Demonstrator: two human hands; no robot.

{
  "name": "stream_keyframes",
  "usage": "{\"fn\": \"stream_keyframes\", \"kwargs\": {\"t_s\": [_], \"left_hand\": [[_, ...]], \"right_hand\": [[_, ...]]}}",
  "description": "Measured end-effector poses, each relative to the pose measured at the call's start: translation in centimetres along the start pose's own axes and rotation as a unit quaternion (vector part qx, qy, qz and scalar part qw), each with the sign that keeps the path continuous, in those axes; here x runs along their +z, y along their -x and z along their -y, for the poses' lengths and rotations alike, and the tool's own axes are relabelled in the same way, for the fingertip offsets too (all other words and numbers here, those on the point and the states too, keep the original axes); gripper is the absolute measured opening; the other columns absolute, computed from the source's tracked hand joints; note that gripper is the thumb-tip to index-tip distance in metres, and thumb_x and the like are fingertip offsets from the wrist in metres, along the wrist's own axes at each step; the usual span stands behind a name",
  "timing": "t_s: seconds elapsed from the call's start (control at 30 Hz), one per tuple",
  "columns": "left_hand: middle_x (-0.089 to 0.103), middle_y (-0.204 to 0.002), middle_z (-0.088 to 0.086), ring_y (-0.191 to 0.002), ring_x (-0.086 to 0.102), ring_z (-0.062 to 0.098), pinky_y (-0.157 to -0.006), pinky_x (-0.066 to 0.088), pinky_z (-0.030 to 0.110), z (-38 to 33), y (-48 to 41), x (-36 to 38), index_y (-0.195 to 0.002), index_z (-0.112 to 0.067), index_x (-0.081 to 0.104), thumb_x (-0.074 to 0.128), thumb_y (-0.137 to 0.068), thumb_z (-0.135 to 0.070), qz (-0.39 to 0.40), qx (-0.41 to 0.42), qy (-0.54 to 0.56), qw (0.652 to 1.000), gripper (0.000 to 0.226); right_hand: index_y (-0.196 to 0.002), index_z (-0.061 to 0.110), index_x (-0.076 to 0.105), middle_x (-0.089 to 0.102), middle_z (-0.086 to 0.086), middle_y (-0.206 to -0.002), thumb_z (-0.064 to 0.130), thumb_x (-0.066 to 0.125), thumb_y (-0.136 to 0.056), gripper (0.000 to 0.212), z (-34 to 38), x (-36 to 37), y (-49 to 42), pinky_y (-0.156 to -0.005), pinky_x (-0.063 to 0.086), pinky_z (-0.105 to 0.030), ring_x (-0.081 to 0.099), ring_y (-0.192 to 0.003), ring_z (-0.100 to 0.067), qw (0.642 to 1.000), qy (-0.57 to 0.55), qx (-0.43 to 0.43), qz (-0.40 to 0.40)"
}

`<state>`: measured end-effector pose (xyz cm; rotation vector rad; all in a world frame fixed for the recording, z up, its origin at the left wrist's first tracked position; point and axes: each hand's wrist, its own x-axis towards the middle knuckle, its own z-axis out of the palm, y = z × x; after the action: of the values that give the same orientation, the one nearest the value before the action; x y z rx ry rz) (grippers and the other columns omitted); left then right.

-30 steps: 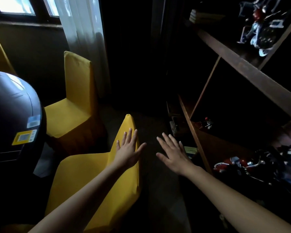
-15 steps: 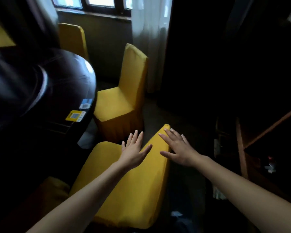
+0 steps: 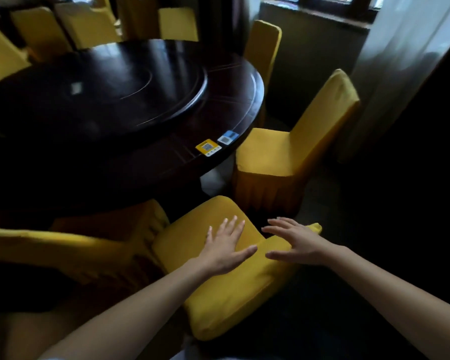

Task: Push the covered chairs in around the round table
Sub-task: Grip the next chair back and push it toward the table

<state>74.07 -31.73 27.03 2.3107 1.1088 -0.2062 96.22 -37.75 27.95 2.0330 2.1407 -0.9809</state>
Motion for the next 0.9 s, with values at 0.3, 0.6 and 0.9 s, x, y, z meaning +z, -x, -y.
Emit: {"fn": "stream_keyframes", "kwargs": {"t_s": [0.3, 0.6, 0.9], "left_hand": [[0.014, -0.159, -0.005, -0.144, 0.017, 0.013, -0.118, 0.014, 0.034, 1.5, 7.0, 5.6, -0.15, -0.032, 0.014, 0.036, -0.09, -0.063, 0.14, -0.057, 0.161, 0.975, 0.071], [0.058, -0.13, -0.017, -0.116, 0.056, 0.005, -0.093, 0.043, 0.02, -0.2, 8.9, 8.4, -0.131, -0.034, 0.052, 0.049, -0.074, -0.076, -0.109, -0.048, 0.06, 0.991, 0.071], [0.073, -0.101, -0.014, -0.088, 0.068, 0.002, -0.065, 0.054, 0.016, 2.3, 8.1, 8.2, -0.113, -0.03, 0.067, 0.039, -0.084, -0.071, -0.213, 0.049, -0.021, 0.976, 0.057]], "right_hand": [[-0.134, 0.038, 0.044, 0.048, 0.015, -0.138, 0.083, 0.048, -0.065, 0.082, -1.7, 0.0, 0.6, -0.112, 0.029, -0.036, 0.04, -0.13, -0.007, 0.979, 0.158, -0.119, 0.048], [-0.115, 0.034, 0.057, 0.064, 0.016, -0.107, 0.097, 0.02, -0.057, 0.094, -3.5, 1.5, 0.0, -0.093, 0.044, -0.032, 0.062, -0.096, -0.007, 0.962, 0.206, -0.171, -0.049], [-0.101, 0.032, 0.063, 0.064, 0.016, -0.094, 0.098, 0.02, -0.059, 0.089, -3.2, 1.5, -1.2, -0.088, 0.046, -0.033, 0.062, -0.086, -0.007, 0.965, 0.171, -0.178, -0.086]]}}
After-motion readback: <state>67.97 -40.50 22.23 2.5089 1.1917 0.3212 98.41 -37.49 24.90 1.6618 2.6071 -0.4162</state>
